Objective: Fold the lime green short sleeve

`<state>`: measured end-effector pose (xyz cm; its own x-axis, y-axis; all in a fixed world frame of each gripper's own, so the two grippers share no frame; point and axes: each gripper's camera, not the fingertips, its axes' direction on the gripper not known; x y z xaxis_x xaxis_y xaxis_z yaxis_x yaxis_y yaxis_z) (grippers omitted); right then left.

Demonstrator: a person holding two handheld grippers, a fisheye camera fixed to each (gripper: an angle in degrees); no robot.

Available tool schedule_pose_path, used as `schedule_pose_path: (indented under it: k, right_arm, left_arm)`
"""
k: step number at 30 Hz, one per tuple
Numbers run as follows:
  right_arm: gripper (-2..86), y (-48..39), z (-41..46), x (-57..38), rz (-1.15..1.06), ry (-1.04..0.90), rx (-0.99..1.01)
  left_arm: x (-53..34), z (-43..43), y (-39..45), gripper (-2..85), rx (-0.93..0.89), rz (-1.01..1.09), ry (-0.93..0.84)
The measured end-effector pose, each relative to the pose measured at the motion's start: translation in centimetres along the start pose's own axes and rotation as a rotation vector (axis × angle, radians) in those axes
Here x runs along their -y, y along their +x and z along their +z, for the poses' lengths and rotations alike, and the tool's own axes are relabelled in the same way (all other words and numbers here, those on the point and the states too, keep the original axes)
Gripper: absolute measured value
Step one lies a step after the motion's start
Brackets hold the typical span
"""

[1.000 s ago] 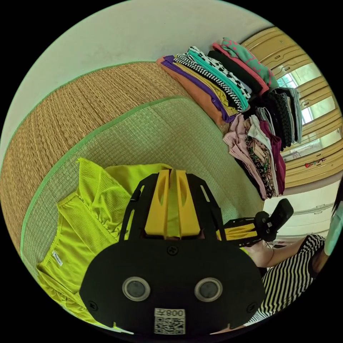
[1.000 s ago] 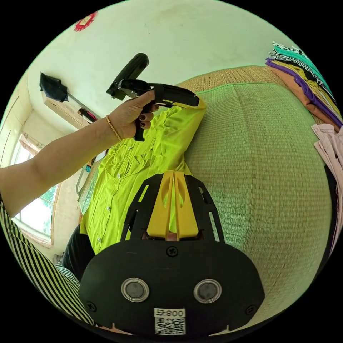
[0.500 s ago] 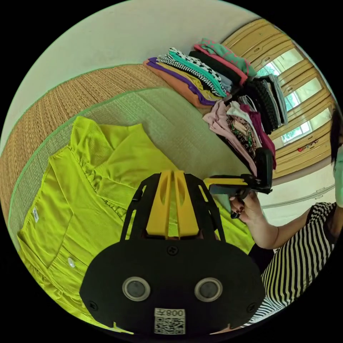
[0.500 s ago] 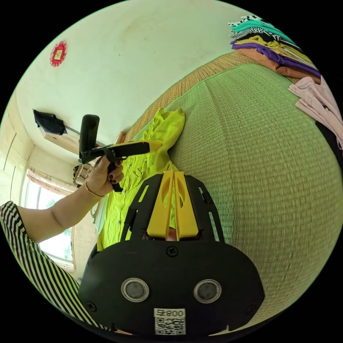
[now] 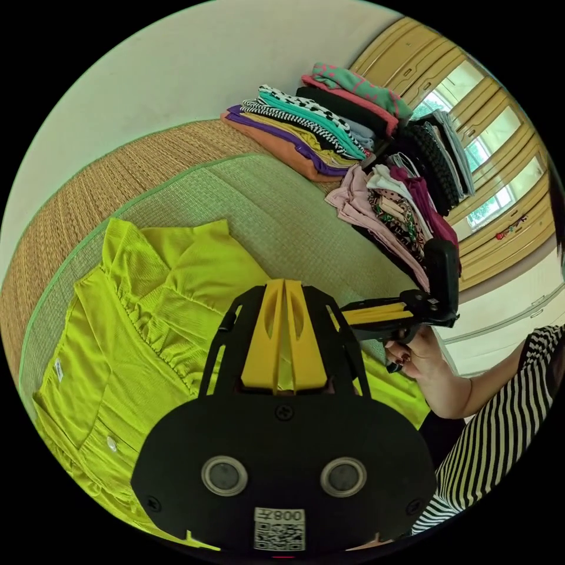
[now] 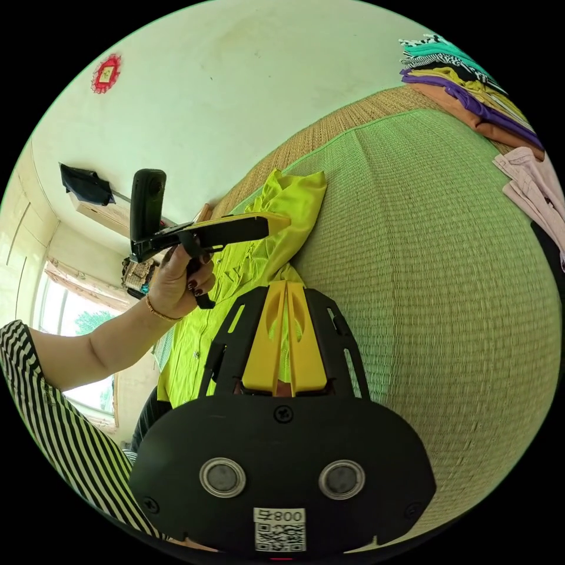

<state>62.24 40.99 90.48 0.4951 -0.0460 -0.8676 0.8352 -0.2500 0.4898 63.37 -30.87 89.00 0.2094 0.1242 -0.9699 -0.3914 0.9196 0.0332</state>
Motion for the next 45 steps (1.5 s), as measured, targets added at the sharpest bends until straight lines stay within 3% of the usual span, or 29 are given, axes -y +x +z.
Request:
schedule_pose_path:
  k: [3,7,15,19,24,26,30,37,45]
  right_arm:
    - [0.1,0.3,0.8,-0.2,0.004,-0.014,0.0]
    - [0.1,0.0,1.9,-0.7,-0.022,-0.047,-0.042]
    - [0.1,3.2,2.8,-2.4,0.06,-0.026,0.09]
    - [0.2,7.3,2.3,-4.0,0.19,0.052,0.322]
    - [0.4,4.7,1.0,-5.3,0.179,0.054,0.185]
    - [0.8,0.7,2.9,-5.0,0.118,0.005,0.149]
    - [2.3,-8.2,10.3,-3.6,-0.024,-0.143,0.133]
    - [6.8,-31.5,31.9,-2.9,-0.422,-0.457,0.088]
    - [8.8,-52.0,54.2,-6.6,-0.816,-0.592,-0.135]
  left_arm:
    - [-3.2,-3.5,0.8,0.1,-0.045,-0.029,0.038]
    - [-6.2,-4.6,0.9,0.1,-0.045,-0.077,-0.061]
    - [-12.8,-18.4,0.9,0.5,-0.134,-0.21,0.087]
    - [-22.3,-28.5,-1.5,1.4,-0.107,-0.403,0.166]
    - [-38.0,-40.4,-5.0,3.6,0.038,-0.804,0.331]
    - [-45.8,-45.2,-5.6,5.3,0.076,-0.997,0.466]
    - [-53.7,-50.3,-6.2,7.8,0.1,-1.169,0.622]
    - [-56.2,-55.7,-7.0,8.1,0.134,-1.071,0.589]
    - [-58.6,-61.3,-4.9,5.7,0.146,-1.005,0.593]
